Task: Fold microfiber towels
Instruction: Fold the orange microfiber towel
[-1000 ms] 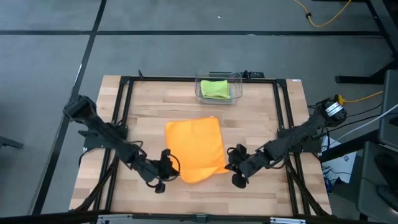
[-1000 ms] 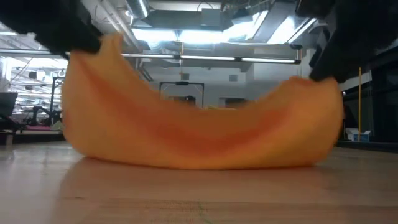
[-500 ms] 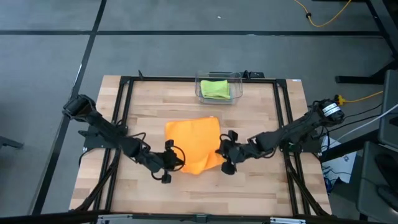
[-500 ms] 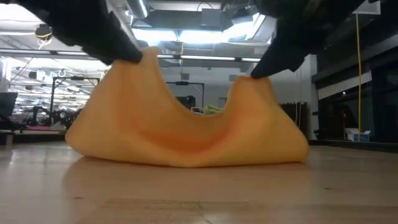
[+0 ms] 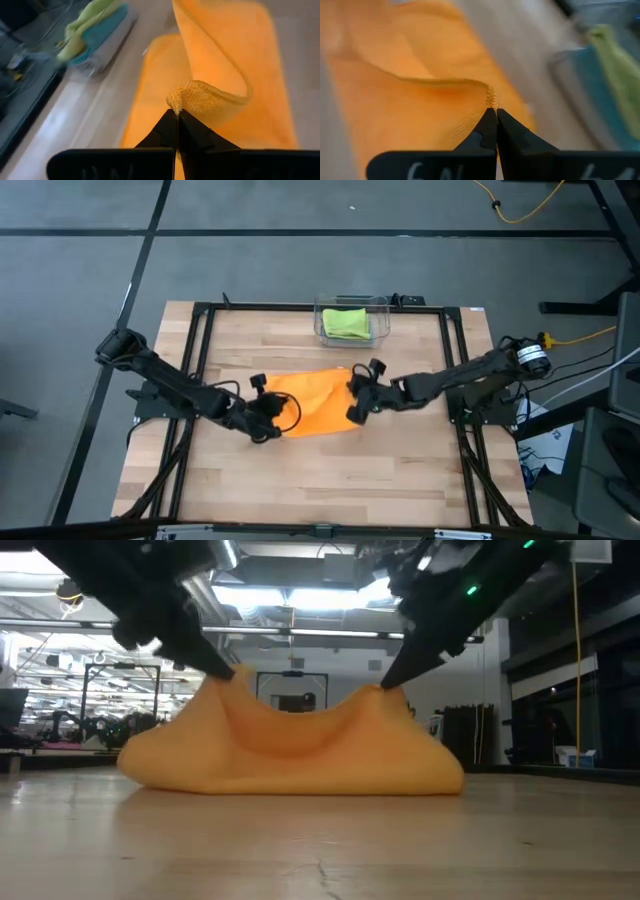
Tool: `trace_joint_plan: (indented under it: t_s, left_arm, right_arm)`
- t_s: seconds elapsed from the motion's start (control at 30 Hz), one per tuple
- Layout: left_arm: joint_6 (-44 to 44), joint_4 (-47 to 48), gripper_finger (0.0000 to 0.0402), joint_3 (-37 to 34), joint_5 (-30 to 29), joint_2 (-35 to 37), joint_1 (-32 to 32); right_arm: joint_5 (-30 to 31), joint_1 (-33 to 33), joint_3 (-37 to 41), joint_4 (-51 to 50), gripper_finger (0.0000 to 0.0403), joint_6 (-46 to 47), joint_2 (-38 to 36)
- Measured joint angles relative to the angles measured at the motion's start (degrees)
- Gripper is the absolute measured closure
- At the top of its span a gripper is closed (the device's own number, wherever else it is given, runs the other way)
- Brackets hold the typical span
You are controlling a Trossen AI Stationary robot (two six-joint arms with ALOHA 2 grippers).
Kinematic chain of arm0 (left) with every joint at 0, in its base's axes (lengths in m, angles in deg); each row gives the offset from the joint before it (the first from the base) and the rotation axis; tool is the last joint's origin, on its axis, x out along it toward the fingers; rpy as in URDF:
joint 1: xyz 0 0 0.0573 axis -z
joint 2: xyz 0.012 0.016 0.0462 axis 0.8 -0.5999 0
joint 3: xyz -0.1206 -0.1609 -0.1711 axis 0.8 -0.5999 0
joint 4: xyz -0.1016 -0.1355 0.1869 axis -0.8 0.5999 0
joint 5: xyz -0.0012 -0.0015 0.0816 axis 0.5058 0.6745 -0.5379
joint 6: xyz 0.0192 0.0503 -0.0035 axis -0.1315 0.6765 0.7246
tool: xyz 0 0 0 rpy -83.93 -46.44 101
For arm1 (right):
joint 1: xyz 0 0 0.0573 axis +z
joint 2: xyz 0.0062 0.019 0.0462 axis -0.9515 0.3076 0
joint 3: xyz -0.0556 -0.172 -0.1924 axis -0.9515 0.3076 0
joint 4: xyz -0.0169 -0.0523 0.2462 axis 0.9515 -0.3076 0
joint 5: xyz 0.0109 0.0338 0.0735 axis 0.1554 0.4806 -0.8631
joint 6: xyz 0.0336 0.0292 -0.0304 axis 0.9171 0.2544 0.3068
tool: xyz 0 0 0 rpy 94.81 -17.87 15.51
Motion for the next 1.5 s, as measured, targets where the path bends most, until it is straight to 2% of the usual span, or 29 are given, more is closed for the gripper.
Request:
trace_joint_plan:
  t_s: [0.07, 0.23, 0.4, 0.53, 0.7, 0.83, 0.97, 1.07, 1.17, 1.3, 1.4, 1.5]
  left_arm:
    - [0.01, 0.90, 0.0401, -0.49, -0.01, -0.48, -2.05]
    - [-0.26, 1.52, 0.0401, -3.62, 0.72, -0.79, -7.30]
    - [-3.46, 1.53, 0.0382, -5.56, 4.26, -0.79, -10.97]
    - [-4.03, 1.56, 0.0338, -5.63, 5.55, -0.79, -12.42]
    - [-6.56, 2.66, 0.0288, -5.63, -2.26, -0.14, -13.24]
    - [-11.03, 6.24, 0.0279, -5.63, -11.08, 1.14, -14.13]
    - [-14.14, 8.93, 0.0278, -5.63, -10.55, 2.60, -14.87]
    - [-15.27, 9.22, 0.0278, -5.63, -7.35, 3.88, -14.38]
    - [-15.42, 9.12, 0.0278, -5.63, -4.41, 5.48, -13.29]
    - [-15.57, 9.17, 0.0278, -5.63, 3.70, 8.76, -11.35]
    - [-16.85, 9.12, 0.0278, -5.63, 9.02, 11.37, -9.79]
    - [-18.59, 9.24, 0.0278, -5.63, 11.20, 13.09, -8.18]
  right_arm:
    - [1.62, -2.71, 0.00, 0.47, 0.0402, -0.88, 0.77]
    - [0.62, -8.83, 0.00, 2.80, 0.0397, -1.85, 4.59]
    - [-6.33, -12.51, 0.00, 3.21, 0.0352, -2.85, 8.27]
    - [-7.23, -13.54, 0.02, 3.19, 0.0312, -3.05, 9.32]
    - [-3.90, -13.88, 0.02, 3.24, 0.0287, -2.98, 7.55]
    - [1.80, -13.88, 0.02, 3.20, 0.0285, -2.91, 5.16]
    - [2.63, -13.84, 0.02, 3.22, 0.0289, -2.74, 2.74]
    - [-2.33, -13.31, 0.02, 3.57, 0.0291, -2.72, 1.25]
    - [-13.86, -12.42, 0.02, 5.42, 0.0291, -2.96, 0.67]
    - [-28.89, -10.73, 0.02, 8.27, 0.0292, -2.00, 1.05]
    - [-31.31, -8.44, 0.02, 9.59, 0.0295, 1.00, 2.25]
    - [-25.79, -5.19, 0.00, 9.55, 0.0299, 5.12, 4.98]
